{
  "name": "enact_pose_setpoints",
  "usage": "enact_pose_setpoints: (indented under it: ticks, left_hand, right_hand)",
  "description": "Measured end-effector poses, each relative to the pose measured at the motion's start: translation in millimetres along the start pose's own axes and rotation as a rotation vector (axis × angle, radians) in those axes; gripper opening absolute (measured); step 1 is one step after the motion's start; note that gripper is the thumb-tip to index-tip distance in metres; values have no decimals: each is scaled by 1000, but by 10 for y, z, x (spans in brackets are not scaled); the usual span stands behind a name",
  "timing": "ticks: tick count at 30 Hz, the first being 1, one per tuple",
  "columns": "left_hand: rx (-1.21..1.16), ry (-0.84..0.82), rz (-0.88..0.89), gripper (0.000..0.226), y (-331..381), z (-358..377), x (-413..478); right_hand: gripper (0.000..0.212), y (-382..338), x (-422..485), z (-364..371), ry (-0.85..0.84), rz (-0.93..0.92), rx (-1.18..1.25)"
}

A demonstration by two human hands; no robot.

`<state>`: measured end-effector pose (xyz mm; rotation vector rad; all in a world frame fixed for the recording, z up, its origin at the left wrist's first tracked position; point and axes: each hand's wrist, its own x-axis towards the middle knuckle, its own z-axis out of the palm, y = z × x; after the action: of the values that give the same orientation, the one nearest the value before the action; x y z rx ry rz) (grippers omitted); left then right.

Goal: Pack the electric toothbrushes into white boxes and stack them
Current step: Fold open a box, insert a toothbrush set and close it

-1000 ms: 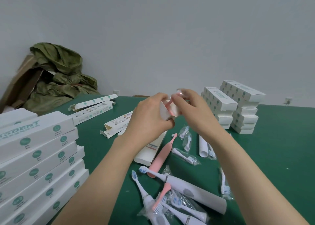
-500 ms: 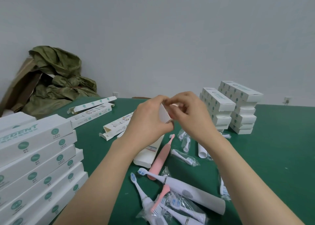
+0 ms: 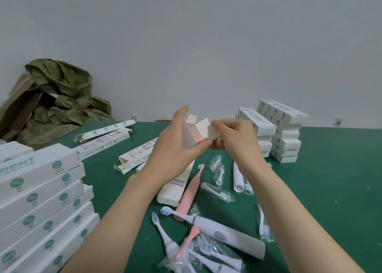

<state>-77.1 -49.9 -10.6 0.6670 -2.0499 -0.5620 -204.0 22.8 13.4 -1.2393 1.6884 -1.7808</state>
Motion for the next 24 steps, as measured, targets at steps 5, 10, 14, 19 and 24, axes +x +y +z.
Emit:
enact_pose_setpoints:
  ticks: [5,10,14,19,24]
  left_hand:
    - [-14,194,81,10,17,55,-21]
    - [-65,271,0,8,66,116,-31]
    - [-148,-18,-38,63,-69,-10,-21]
    - [128,25,-101,53,-214,-65,37]
    - [62,48,-54,44,-205,-83,40]
  right_hand:
    - [38,-18,-93,158,27,-5,125]
    - [28,12,-265,413,5,-206,20]
    - [26,94,-202,345,86,-208,5]
    - [43,135,-170,328,100,-191,-3]
    - [19,218,-151,338,120,-251,-59]
